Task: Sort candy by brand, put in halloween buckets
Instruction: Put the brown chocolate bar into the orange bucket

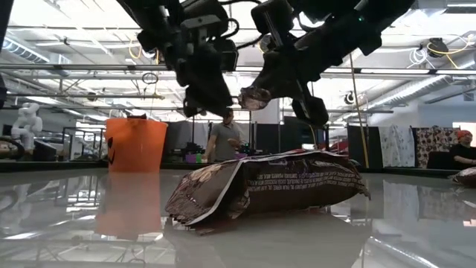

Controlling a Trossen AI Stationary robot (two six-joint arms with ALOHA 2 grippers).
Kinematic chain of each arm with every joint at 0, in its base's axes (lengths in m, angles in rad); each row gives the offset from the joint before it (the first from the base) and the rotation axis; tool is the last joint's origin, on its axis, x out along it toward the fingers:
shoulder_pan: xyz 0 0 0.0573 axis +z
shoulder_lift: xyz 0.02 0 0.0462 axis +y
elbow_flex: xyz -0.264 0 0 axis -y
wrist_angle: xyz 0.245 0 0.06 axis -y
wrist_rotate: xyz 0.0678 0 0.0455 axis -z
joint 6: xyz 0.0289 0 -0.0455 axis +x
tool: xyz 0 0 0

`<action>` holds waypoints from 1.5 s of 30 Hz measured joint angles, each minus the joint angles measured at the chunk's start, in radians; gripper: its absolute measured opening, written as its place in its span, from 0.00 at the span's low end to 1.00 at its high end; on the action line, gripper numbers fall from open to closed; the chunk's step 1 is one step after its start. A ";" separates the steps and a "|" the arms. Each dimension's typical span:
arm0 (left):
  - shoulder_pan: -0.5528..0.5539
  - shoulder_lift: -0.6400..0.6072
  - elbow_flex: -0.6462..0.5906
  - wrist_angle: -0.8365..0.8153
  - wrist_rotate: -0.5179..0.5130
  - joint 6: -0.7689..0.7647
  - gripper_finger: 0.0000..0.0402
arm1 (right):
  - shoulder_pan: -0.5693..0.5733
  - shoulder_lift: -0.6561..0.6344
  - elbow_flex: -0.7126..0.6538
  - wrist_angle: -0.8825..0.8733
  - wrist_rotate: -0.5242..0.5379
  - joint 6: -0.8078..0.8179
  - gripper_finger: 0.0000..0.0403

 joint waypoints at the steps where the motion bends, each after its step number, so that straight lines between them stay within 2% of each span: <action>1: 0.000 -0.001 0.000 0.009 0.001 0.009 0.34 | 0.000 0.000 0.000 0.000 -0.008 -0.006 0.00; 10: 0.002 -0.001 0.000 0.097 0.104 0.011 0.34 | 0.000 0.000 0.000 -0.006 -0.034 -0.032 0.00; 31: 0.005 0.007 0.000 0.098 0.073 0.018 0.34 | 0.000 0.000 0.000 0.010 -0.059 -0.072 0.00; 45: -0.001 0.007 0.000 0.098 0.114 0.019 0.34 | -0.001 0.000 0.000 0.023 -0.054 -0.101 0.00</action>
